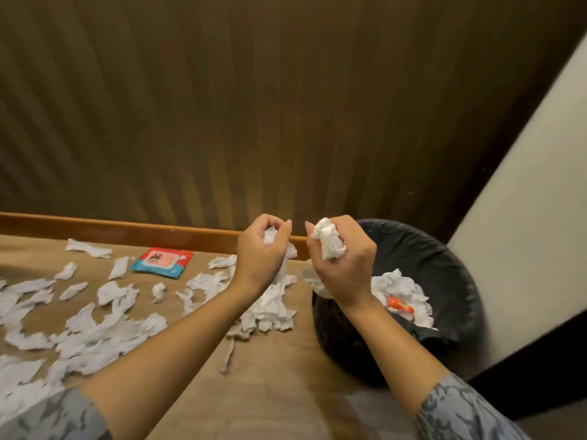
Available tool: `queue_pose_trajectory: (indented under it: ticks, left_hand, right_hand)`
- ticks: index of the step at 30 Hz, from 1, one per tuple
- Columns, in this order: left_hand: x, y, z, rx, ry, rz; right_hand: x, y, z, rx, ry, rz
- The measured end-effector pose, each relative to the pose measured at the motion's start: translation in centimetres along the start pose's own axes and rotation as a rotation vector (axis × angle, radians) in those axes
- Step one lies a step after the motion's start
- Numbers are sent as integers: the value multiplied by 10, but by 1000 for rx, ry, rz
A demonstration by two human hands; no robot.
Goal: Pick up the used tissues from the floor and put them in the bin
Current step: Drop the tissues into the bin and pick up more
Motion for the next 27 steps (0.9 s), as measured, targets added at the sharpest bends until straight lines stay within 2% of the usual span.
queue_pose_trajectory:
  ticks: [4, 8, 12, 14, 16, 18, 21, 25, 27]
  left_hand:
    - [49, -19, -31, 4, 176, 117]
    - [91, -18, -46, 0, 287, 248]
    - [115, -1, -41, -142, 354, 359]
    - [111, 3, -35, -118, 370, 379]
    - [95, -1, -25, -127, 395, 320]
    - [71, -10, -11, -183, 420, 219]
    - [26, -19, 19, -237, 294, 77]
    - [-39, -2, 89, -409, 81, -86]
    - [-64, 11, 123, -511, -70, -88]
  right_hand:
    - [-45, -16, -10, 42, 135, -38]
    - [-80, -27, -36, 238, 298, -55]
    - [-95, -27, -72, 505, 560, 102]
    - [-95, -24, -80, 633, 613, 186]
    - [-91, -23, -80, 683, 684, 230]
    - [-82, -25, -73, 647, 680, 212]
    - [-53, -27, -47, 566, 420, 224]
    - [14, -9, -2, 428, 172, 407]
    - [47, 9, 5, 381, 153, 545]
Point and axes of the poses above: each hand's wrist, its own y-axis away from the middle knuckle, its own x-axis out of the palm, z = x × y, the point moved 2 cm from there along -y, towards the middle knuckle, and after that the axes turned 14 degrees about x, right-handed, at the moved point
